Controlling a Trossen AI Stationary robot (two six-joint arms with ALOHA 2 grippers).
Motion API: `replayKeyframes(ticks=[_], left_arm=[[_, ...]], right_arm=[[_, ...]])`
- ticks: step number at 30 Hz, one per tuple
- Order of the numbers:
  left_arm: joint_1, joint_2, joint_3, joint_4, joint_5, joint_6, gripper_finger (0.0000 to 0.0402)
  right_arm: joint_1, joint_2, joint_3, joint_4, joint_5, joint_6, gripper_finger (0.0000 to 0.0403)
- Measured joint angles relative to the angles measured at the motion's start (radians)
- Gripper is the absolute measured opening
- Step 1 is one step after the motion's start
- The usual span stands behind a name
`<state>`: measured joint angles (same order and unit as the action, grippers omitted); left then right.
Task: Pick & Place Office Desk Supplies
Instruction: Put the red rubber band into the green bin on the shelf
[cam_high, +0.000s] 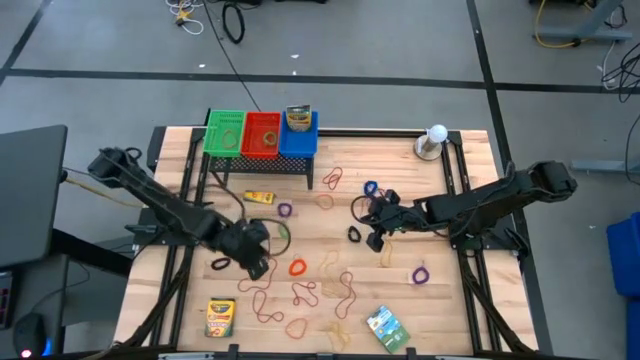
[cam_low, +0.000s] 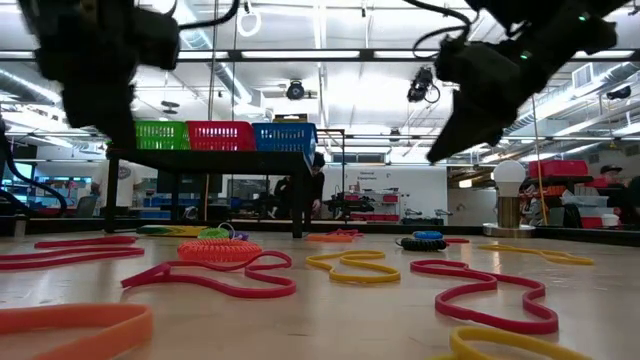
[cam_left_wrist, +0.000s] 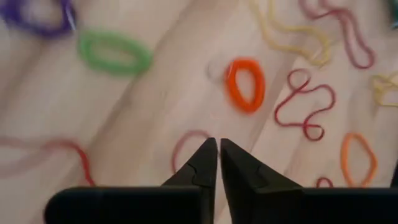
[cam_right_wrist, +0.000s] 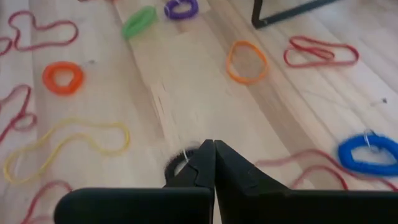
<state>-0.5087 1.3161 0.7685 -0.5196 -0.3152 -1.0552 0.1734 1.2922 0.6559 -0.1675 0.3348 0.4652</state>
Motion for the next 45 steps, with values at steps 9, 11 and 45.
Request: replayKeyframes(ticks=[9, 11, 45], left_arm=[[0.056, 0.048, 0.0, -0.264, -0.05, -0.544, 0.0091], [0.09, 0.049, -0.002, -0.287, -0.06, -0.554, 0.0095], [0.229, 0.111, -0.133, -0.087, 0.081, -0.377, 0.0192]], right_arm=[[0.0, -0.149, -0.075, -0.026, -0.012, -0.032, 0.0007], [0.0, -0.167, -0.075, -0.038, -0.01, -0.051, 0.0008], [-0.001, -0.182, -0.075, -0.007, 0.022, -0.086, 0.0008]])
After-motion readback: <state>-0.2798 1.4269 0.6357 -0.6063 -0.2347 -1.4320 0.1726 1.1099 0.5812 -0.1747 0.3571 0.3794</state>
